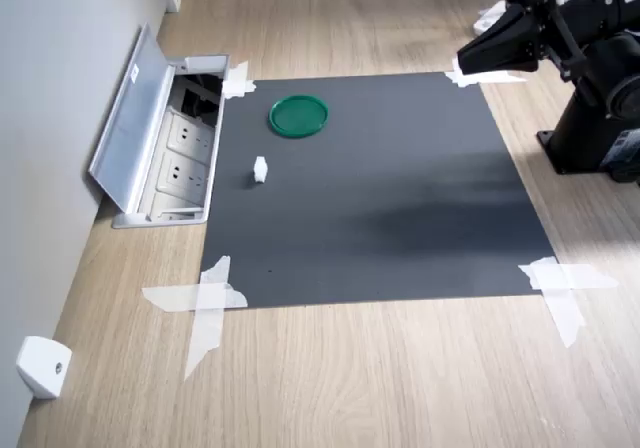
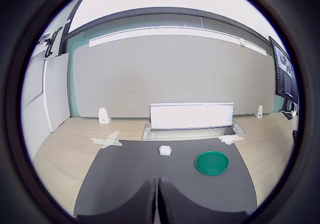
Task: Grasp a white terminal and put it on the green lid.
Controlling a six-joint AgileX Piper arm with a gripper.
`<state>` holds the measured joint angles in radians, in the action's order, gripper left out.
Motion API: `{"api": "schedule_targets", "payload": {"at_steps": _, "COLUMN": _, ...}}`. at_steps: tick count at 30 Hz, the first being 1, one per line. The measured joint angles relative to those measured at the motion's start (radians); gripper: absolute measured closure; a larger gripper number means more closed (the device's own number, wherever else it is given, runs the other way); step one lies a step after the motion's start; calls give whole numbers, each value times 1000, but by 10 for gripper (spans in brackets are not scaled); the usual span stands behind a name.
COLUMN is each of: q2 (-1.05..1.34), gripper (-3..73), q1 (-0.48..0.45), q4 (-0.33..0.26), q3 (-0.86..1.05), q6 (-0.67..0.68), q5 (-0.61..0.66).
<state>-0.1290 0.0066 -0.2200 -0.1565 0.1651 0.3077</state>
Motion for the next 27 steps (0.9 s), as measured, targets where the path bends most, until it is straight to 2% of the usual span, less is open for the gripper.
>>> {"api": "schedule_targets", "payload": {"at_steps": 18, "q2": 0, "gripper": 704, "q1": 0, "q4": -1, "q3": 0, "q6": 0, "q5": 9}}
{"api": "schedule_targets", "payload": {"at_steps": 27, "q2": -96, "gripper": 704, "q1": 0, "q4": -4, "q3": -98, "q6": 0, "q5": 179}}
